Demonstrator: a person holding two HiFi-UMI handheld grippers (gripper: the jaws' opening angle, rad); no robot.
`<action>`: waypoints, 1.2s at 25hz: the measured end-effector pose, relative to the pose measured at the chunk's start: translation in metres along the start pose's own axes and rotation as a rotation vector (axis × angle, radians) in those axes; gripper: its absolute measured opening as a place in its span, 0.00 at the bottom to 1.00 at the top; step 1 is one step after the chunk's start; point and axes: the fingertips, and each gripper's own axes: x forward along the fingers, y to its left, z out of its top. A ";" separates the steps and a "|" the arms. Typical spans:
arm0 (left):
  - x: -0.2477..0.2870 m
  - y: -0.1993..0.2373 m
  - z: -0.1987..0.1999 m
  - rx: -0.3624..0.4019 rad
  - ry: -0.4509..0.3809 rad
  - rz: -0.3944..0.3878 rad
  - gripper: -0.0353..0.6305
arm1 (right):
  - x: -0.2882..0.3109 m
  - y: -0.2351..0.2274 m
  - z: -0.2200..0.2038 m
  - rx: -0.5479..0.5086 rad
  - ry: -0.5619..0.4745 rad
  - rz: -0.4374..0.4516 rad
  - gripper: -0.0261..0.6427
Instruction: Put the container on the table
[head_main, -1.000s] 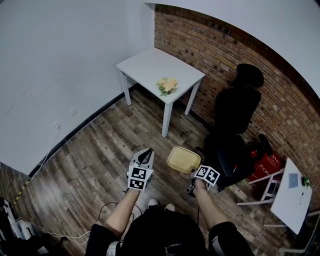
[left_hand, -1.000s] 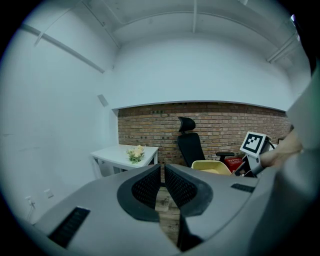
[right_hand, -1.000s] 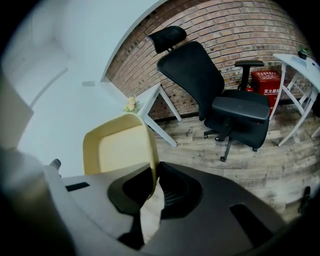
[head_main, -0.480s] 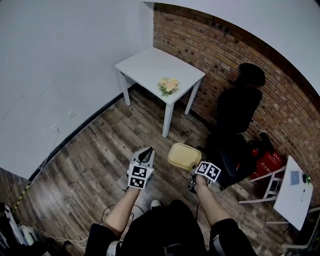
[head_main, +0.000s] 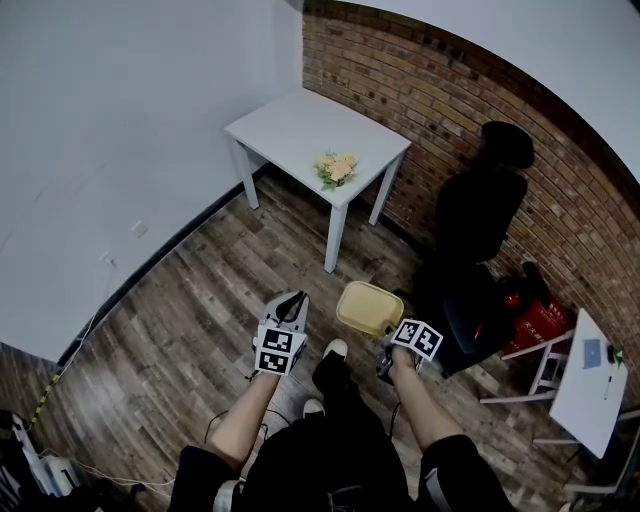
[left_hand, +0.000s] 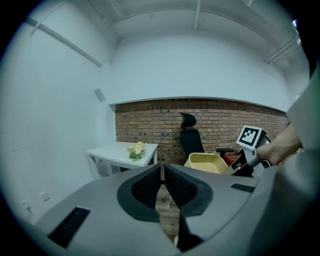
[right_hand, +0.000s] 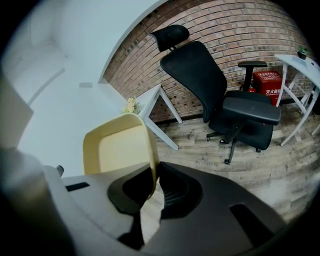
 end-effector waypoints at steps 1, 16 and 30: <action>0.003 0.002 -0.002 0.000 0.002 0.002 0.10 | 0.004 0.000 0.001 0.001 0.001 0.002 0.10; 0.087 0.048 0.005 0.033 0.056 -0.014 0.10 | 0.084 0.017 0.055 0.032 0.044 0.000 0.10; 0.215 0.104 0.045 0.040 0.091 -0.031 0.10 | 0.167 0.038 0.161 0.070 0.066 -0.013 0.10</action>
